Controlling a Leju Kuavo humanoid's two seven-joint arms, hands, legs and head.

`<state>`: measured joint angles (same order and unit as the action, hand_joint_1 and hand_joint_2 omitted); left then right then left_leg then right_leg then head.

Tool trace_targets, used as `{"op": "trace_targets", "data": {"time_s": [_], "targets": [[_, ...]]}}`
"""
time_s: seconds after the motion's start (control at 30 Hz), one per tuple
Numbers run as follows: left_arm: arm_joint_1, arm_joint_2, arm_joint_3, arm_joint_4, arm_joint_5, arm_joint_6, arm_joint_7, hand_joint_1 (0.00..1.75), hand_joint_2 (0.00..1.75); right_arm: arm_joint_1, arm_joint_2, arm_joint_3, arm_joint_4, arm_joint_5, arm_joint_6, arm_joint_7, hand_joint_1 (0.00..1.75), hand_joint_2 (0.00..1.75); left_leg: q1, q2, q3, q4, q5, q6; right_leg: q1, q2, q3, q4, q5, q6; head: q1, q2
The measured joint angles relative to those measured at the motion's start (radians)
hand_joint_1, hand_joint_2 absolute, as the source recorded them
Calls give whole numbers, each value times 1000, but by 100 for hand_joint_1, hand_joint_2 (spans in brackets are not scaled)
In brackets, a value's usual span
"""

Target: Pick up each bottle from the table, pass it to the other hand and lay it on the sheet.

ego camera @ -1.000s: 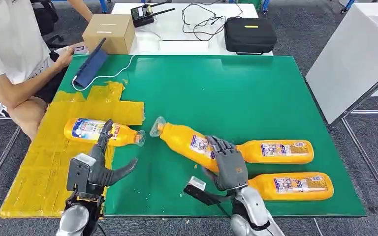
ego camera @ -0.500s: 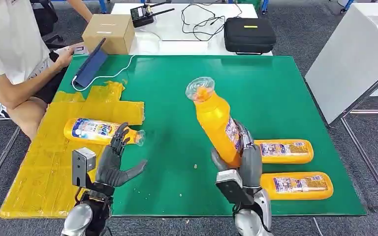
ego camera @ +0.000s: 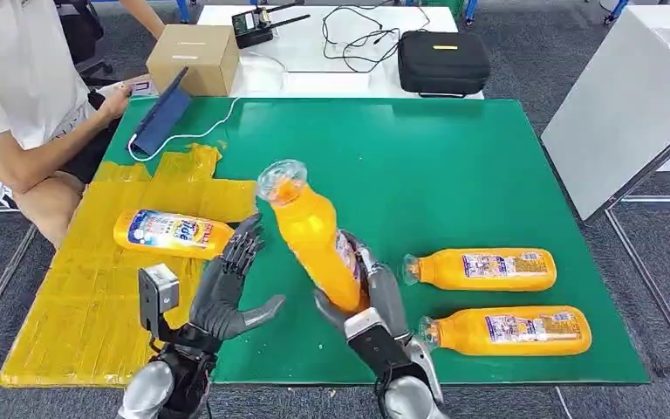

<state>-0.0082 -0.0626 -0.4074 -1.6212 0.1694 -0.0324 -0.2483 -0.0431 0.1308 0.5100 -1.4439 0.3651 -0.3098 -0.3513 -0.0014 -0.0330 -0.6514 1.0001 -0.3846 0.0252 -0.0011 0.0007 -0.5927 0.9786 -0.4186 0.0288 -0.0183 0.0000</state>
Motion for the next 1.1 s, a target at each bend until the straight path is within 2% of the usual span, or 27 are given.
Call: {"op": "trace_targets", "data": {"time_s": [0.7,0.9,0.93,1.0,1.03,1.07,1.1], "targets": [[-1,23,-44,-29,-5,1,-11,0,175,-12,3,45,42,13,12,-3,175,175,0,0,0,0,0,0,0,0,0,0,0,0,0,0],[-40,31,-79,-36,43,-18,-14,0,175,-67,5,170,118,21,68,-31,175,175,0,0,0,0,0,0,0,0,0,0,0,0,0,0],[-49,32,-80,-26,72,-27,-7,9,175,-82,3,190,130,26,74,-38,175,175,0,1,0,0,0,0,0,0,0,0,0,0,0,0],[-52,32,-75,-12,93,-12,-3,9,175,-96,2,212,139,44,71,-39,175,175,0,1,0,0,0,0,0,0,-1,0,0,0,0,0],[-52,32,-73,-9,100,-8,-3,54,175,-100,1,214,141,48,71,-39,175,175,0,1,0,0,0,0,0,0,-1,0,0,0,0,0],[-52,32,-72,-7,105,0,-3,175,175,-104,0,217,144,50,70,-38,175,175,0,1,0,0,0,0,0,0,-1,0,0,0,0,0],[-52,32,-72,-5,109,2,-3,175,175,-106,-1,219,146,50,69,-37,175,175,0,1,0,0,0,0,0,0,-1,0,0,0,0,0]]}}
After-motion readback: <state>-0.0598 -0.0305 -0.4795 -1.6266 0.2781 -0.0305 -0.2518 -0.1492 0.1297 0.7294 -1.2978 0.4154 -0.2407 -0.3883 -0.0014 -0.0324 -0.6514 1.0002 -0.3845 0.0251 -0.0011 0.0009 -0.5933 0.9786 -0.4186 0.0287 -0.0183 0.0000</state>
